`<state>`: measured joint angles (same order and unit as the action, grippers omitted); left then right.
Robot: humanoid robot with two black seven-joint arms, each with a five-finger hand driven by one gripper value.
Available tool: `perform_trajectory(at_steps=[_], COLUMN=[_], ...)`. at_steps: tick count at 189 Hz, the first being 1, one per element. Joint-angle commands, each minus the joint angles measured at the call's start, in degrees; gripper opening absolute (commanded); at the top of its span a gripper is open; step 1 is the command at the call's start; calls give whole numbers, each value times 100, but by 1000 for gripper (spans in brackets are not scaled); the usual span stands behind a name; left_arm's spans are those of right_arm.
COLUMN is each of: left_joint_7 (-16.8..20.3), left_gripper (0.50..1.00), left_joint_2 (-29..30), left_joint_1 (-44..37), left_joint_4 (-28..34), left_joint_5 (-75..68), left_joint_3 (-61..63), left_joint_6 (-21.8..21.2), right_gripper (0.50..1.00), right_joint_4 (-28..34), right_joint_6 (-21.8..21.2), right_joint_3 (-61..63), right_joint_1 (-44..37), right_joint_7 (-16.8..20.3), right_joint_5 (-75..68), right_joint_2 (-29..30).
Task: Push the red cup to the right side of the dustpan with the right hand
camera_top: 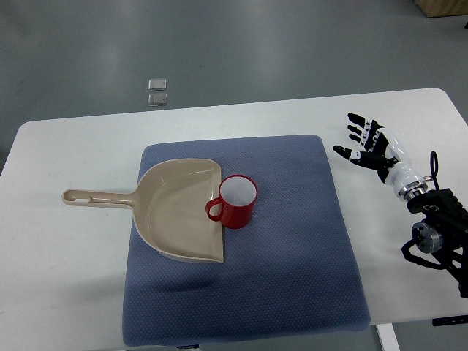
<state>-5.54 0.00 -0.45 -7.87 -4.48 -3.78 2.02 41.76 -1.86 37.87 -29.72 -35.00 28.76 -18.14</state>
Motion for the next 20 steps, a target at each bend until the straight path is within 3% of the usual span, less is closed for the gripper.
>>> perform_trajectory(at_steps=[1, 20], left_joint_7=[0, 0], left_gripper=[1000, 1000], left_joint_2=[0, 0], left_joint_1=[1, 1], left_joint_4=[-4, -4], left_joint_5=[0, 0], left_joint_3=[0, 0], left_joint_6=[0, 0], right_gripper=[911, 911], right_joint_4=[34, 78], right_joint_6=[54, 229], right_joint_3=[-8, 1], right_joint_1=[1, 28], right_joint_7=[0, 0], right_joint_5=[7, 7], right_joint_2=[3, 12])
